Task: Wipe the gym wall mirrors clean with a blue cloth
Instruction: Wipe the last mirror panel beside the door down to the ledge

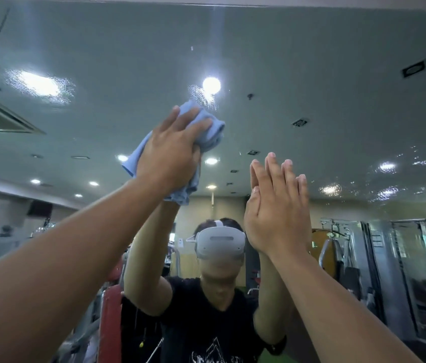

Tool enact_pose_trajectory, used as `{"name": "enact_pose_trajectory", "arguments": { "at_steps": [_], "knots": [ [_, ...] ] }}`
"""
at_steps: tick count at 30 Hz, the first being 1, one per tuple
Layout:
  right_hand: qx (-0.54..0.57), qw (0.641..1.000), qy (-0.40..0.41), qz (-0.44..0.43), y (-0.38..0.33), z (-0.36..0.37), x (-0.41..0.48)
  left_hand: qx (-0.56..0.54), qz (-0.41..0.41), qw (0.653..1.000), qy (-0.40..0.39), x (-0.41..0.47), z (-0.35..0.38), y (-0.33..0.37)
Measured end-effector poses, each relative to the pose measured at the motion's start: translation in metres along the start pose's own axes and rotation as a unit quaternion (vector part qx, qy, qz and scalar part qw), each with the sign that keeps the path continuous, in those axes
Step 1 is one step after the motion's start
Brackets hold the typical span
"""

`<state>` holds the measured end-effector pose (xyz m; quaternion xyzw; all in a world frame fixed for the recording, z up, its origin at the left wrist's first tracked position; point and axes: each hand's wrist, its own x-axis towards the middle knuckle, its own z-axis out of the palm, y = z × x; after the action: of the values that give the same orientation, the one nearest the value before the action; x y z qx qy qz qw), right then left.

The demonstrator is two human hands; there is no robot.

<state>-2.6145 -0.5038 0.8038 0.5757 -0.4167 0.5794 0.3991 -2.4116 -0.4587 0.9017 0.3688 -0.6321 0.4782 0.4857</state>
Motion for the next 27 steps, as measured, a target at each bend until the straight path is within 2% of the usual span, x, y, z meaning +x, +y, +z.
{"name": "enact_pose_trajectory", "arguments": {
  "at_steps": [2, 4, 7, 9, 10, 12, 15, 17, 20, 22, 25, 27],
  "knots": [
    [0.004, 1.000, 0.002, 0.000, 0.000, 0.000, 0.001, 0.004, 0.053, 0.998, -0.031, -0.023, 0.000, 0.007],
    [0.009, 1.000, 0.004, 0.000, 0.000, -0.001, 0.001, 0.036, 0.155, 0.986, -0.045, -0.051, -0.002, 0.009],
    [0.003, 1.000, -0.002, -0.003, 0.000, -0.001, 0.001, 0.076, 0.316, 0.942, -0.079, -0.089, -0.007, -0.007],
    [0.001, 1.000, 0.000, -0.003, 0.000, 0.000, 0.001, 0.085, 0.365, 0.921, -0.103, -0.093, -0.011, -0.025],
    [0.001, 1.000, 0.005, -0.002, 0.000, 0.000, 0.001, 0.088, 0.357, 0.924, -0.102, -0.089, -0.010, -0.033],
    [0.000, 1.000, 0.015, -0.001, -0.001, 0.001, 0.001, 0.084, 0.286, 0.951, -0.077, -0.072, -0.008, -0.045],
    [-0.004, 1.000, 0.017, -0.003, 0.000, 0.002, 0.000, 0.026, 0.065, 0.998, 0.005, -0.030, -0.015, -0.055],
    [-0.007, 1.000, 0.015, -0.004, 0.001, 0.001, 0.000, 0.004, -0.077, 0.995, 0.059, -0.002, -0.019, -0.053],
    [-0.015, 1.000, 0.018, -0.004, 0.001, 0.001, 0.000, 0.054, -0.162, 0.980, 0.104, 0.021, -0.013, -0.033],
    [-0.017, 1.000, 0.013, -0.003, 0.000, 0.001, 0.000, 0.047, -0.138, 0.986, 0.086, 0.018, -0.008, -0.018],
    [-0.017, 1.000, 0.009, -0.003, 0.000, 0.002, 0.000, 0.024, 0.039, 0.999, 0.022, -0.007, -0.006, -0.006],
    [-0.016, 1.000, 0.012, -0.004, 0.001, 0.002, 0.000, 0.041, 0.110, 0.993, -0.010, -0.026, -0.004, -0.009]
  ]
}}
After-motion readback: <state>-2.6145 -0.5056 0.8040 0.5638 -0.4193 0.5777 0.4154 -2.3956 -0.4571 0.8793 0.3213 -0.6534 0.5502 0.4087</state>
